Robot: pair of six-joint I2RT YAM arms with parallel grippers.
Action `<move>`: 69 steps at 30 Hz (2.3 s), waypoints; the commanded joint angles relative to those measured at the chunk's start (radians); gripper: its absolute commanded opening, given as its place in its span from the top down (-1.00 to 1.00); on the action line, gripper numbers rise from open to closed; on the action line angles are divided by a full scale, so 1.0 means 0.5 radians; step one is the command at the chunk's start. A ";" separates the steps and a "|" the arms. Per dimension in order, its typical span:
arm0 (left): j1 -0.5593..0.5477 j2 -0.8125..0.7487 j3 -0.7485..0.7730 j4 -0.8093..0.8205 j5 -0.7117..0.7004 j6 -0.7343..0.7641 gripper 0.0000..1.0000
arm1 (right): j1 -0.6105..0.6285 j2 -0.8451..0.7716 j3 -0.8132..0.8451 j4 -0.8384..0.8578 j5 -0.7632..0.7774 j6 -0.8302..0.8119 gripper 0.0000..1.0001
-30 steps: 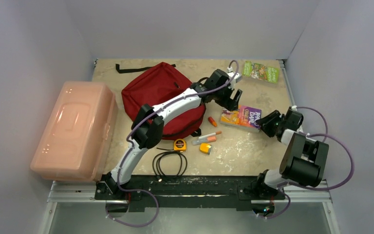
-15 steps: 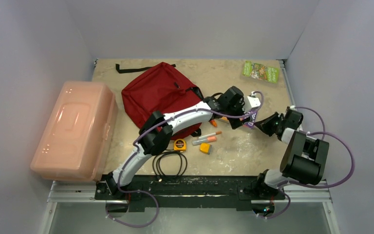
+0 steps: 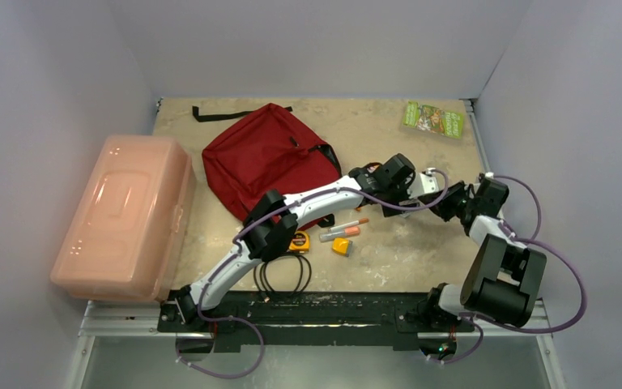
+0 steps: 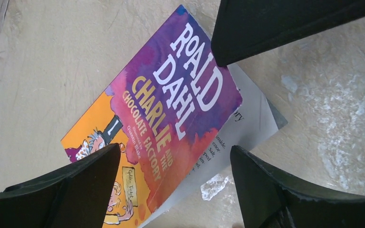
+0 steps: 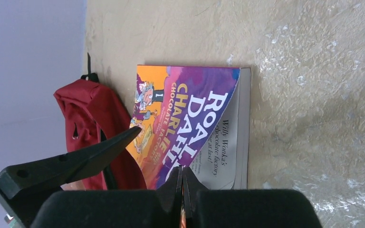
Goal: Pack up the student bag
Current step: Pick up the book from the center of the board.
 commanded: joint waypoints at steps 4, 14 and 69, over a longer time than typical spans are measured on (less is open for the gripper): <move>-0.056 0.029 0.114 0.036 -0.192 0.071 -0.02 | 0.000 -0.101 0.089 -0.079 -0.008 -0.047 1.00; -0.059 -0.273 -0.320 0.526 -0.389 -0.021 0.99 | -0.024 -0.103 0.118 -0.036 0.103 -0.211 -0.50; 0.189 -1.320 -1.094 0.147 0.810 -1.193 -0.55 | 0.200 0.824 -0.006 1.228 -0.473 0.407 -0.31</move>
